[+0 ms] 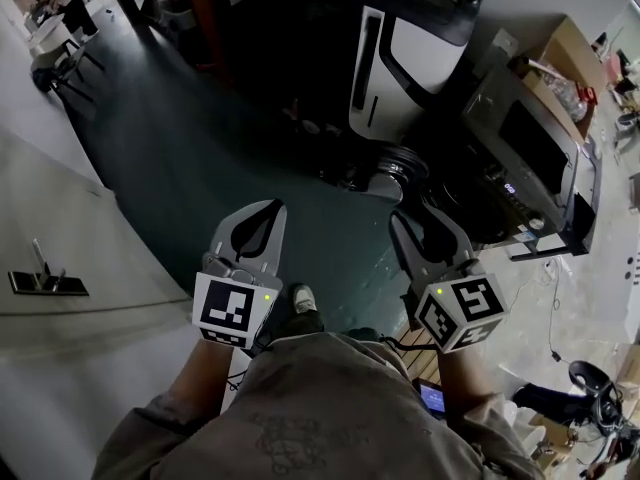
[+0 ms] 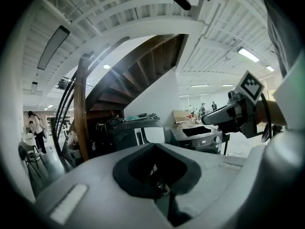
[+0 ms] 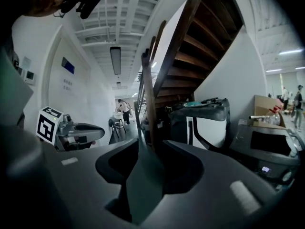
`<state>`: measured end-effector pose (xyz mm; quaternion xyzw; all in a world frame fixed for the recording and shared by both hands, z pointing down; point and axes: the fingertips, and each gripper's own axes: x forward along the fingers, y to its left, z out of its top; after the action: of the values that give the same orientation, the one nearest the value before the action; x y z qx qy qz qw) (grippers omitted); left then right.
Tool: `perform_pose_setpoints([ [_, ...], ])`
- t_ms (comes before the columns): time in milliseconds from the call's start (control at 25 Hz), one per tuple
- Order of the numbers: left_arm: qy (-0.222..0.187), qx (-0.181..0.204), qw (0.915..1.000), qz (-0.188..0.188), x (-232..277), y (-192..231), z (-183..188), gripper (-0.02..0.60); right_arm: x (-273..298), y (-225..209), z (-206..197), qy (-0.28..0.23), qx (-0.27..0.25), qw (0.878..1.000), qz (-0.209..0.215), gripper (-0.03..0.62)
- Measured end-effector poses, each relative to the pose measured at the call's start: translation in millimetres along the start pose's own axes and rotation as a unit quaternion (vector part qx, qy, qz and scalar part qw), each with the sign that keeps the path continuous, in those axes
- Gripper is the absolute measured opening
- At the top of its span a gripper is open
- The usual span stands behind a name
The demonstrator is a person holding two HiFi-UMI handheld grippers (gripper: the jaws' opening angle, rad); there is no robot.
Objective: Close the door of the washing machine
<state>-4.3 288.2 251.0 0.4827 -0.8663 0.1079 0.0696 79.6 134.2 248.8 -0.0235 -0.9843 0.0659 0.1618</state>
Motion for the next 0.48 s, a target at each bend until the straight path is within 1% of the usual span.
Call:
perform_pose_setpoints([
  [120,0.012,0.006,0.9998,-0.016,15,20,-11,0.0,30,-3,-6,0.011,0.036,0.999,-0.014,0.178],
  [240,0.021,0.011,0.9993,-0.028,29,34,-19,0.0,56,-7,-11,0.022,0.059,0.998,-0.028,0.176],
  [360,0.029,0.004,0.9989,-0.035,39,43,-28,0.0,75,-13,-21,0.039,0.081,0.995,-0.04,0.176],
  [480,0.038,-0.003,0.9985,-0.039,55,50,-37,0.0,90,-32,-35,0.056,0.107,0.991,-0.055,0.176],
])
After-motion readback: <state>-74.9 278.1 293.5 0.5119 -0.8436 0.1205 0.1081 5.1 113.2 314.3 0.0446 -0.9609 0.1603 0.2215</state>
